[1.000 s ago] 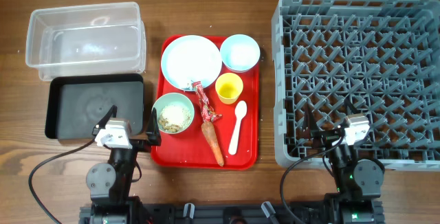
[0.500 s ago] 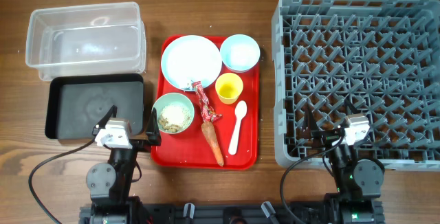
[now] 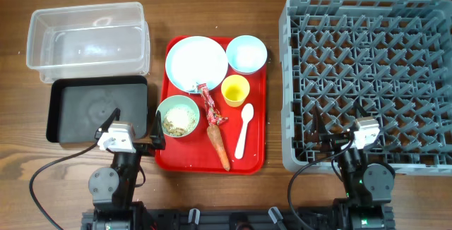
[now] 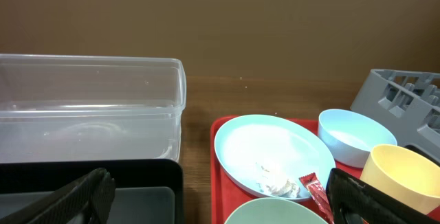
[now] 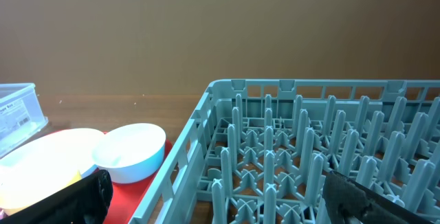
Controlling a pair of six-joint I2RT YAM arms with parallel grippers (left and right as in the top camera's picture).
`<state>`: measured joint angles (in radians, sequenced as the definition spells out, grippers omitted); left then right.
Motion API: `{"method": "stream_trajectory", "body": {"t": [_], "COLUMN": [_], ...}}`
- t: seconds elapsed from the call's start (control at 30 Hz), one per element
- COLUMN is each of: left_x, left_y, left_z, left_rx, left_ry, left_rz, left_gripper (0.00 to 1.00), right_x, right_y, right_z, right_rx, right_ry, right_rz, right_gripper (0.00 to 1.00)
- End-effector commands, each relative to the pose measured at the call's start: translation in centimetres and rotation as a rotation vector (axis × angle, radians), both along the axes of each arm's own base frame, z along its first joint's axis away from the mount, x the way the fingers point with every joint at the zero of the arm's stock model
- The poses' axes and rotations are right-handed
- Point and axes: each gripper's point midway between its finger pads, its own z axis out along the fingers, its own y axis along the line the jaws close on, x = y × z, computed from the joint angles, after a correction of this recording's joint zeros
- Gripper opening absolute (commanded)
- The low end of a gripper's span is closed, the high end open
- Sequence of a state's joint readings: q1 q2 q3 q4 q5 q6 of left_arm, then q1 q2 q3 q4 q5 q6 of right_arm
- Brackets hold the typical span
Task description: Sort waste into correct bins and load items into the dishwasher rack
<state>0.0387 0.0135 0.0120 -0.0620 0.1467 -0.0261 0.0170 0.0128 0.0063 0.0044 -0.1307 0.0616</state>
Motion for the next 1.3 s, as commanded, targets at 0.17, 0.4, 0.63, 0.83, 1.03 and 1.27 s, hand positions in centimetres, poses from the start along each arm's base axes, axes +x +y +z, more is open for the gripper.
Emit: {"method": "stream_trajectory", "body": {"t": [0.17, 0.4, 0.63, 0.83, 1.03, 1.27], "left_x": [0.0, 0.0, 0.0, 0.1, 0.4, 1.5], "left_y": [0.3, 0.3, 0.3, 0.3, 0.3, 0.4], "left_z": [-0.1, -0.1, -0.1, -0.3, 1.2, 3.2], "left_rx": [0.02, 0.02, -0.034, -0.094, -0.114, -0.121], "left_ry": [-0.003, -0.004, 0.001, 0.03, 0.062, 0.212], "left_rz": [0.015, 0.015, 0.019, 0.023, 0.026, 0.035], "left_gripper": [1.0, 1.0, 1.0, 1.0, 1.0, 1.0], "right_x": [0.0, 0.0, 0.0, 0.0, 0.3, 1.8], "right_y": [0.0, 0.0, 0.0, -0.1, -0.1, -0.1], "right_z": [0.1, 0.1, 0.1, 0.2, 2.0, 5.2], "right_rx": [-0.006, -0.005, 0.132, 0.119, 0.094, 0.04], "right_ry": [-0.008, -0.007, 0.014, 0.056, 0.085, 0.14], "right_rz": [0.002, 0.003, 0.002, -0.006, -0.009, -0.008], "right_gripper": [1.0, 1.0, 0.99, 1.0, 1.0, 1.0]}}
